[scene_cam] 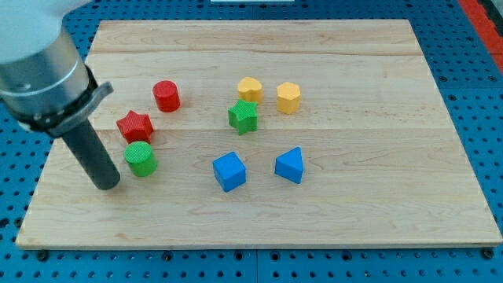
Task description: Push the green circle bottom left of the green star
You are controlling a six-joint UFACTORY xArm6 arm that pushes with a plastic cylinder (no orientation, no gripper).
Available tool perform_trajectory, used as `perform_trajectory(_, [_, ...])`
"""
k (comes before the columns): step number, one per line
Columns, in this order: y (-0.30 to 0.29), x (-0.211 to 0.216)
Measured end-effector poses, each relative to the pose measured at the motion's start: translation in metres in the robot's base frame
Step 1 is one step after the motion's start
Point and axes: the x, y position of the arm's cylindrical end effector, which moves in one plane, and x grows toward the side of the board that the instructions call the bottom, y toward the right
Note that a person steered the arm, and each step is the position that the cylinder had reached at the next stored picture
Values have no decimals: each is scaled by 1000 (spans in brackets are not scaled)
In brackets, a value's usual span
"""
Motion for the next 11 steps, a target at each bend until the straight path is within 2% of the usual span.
perform_trajectory(2, [82,-24])
perform_trajectory(3, [49,-25])
perform_trajectory(5, [64,-41])
perform_trajectory(6, [104,-44])
perform_trajectory(7, [158,-25])
perform_trajectory(8, [140,-20])
perform_trajectory(9, [86,-38])
perform_trajectory(11, [107,-100])
